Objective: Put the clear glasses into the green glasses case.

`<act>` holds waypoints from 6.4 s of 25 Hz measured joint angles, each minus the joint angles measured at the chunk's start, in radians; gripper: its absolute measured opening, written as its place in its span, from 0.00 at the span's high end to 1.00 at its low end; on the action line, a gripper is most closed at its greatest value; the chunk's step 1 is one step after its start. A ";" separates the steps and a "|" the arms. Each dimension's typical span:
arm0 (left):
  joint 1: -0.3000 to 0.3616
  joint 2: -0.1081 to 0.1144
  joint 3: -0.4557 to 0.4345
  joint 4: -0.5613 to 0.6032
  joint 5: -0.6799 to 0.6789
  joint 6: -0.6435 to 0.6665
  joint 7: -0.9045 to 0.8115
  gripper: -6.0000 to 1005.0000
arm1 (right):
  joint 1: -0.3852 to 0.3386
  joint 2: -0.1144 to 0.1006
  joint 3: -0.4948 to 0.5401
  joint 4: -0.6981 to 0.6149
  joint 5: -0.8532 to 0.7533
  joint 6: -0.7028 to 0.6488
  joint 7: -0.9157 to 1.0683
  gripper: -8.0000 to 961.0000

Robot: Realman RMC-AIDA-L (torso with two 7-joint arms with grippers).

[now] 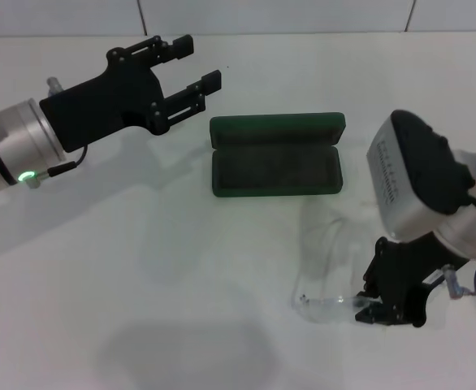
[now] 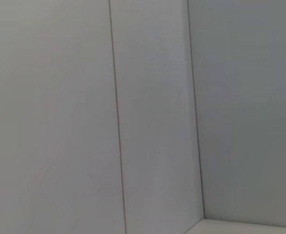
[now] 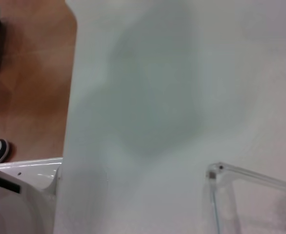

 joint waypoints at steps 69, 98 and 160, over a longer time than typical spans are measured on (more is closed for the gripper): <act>-0.125 0.014 0.000 0.100 0.398 0.270 -0.408 0.39 | -0.259 -0.005 0.366 0.328 0.770 -0.094 -1.412 0.86; -0.013 -0.005 -0.002 0.212 0.073 0.063 0.067 0.39 | 0.067 -0.005 0.366 0.800 0.880 -0.288 -1.153 0.86; 0.075 0.001 -0.001 0.151 -0.269 -0.288 0.044 0.39 | -0.173 0.007 -0.310 0.196 0.653 1.167 -0.763 0.84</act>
